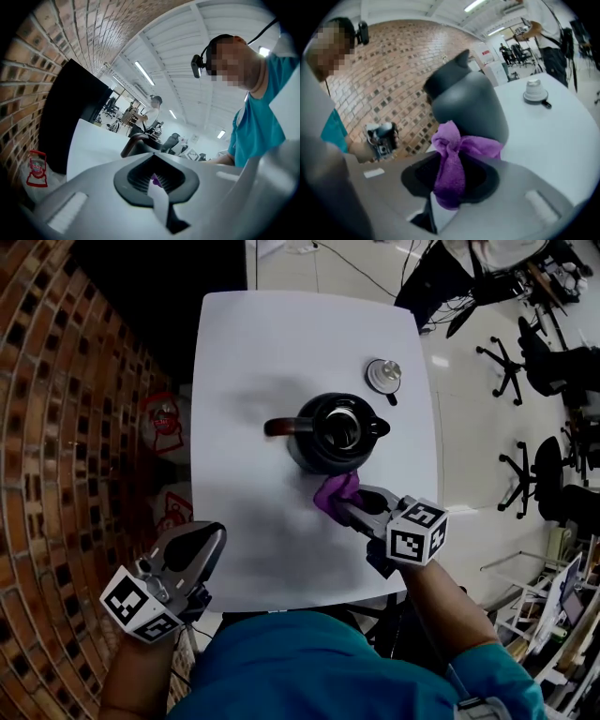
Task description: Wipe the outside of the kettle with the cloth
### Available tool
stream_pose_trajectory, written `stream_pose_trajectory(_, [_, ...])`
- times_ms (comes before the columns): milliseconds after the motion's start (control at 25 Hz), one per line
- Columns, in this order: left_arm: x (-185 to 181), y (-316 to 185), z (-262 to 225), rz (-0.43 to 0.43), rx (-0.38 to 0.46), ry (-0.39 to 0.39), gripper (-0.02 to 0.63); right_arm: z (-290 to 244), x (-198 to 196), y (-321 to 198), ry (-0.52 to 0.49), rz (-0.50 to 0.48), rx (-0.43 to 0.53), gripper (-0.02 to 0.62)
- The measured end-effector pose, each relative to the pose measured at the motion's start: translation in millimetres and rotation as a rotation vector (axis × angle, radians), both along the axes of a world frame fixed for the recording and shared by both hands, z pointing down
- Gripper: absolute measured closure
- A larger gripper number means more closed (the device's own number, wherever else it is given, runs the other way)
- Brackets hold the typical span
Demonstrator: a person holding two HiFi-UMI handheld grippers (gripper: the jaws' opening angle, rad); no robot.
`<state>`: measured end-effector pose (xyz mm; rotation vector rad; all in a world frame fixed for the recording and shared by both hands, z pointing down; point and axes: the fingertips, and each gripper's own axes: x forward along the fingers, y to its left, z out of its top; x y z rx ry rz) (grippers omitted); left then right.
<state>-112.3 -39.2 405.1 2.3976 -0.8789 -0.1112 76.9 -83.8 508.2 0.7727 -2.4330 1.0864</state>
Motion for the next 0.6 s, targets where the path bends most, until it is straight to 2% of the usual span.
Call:
stream_pose_trajectory(80, [-5.8,-0.9,-2.2,-0.013,-0.001,0.015,0.604,-22.6,-12.2,-2.4,-0.103,0.066,-0.027,0.503])
stream_pose_trajectory(200, [-12.9,-1.4,0.1,-0.027,-0.007,0.025,0.604,-22.9,-18.9,-15.4,-0.179,0.148,-0.052,0.503])
stream_pose_trajectory(480, [-31.3,-0.6,17.1,-0.051,-0.039,0.032,0.604,42.5,-27.8,-19.7,-0.204,0.249,-0.177,0.505])
stream_pose_trajectory(600, [-37.8,-0.1,21.5,-0.062,-0.051,0.034,0.604,42.5,-42.8,-20.4,-0.209,0.269,-0.211,0.505])
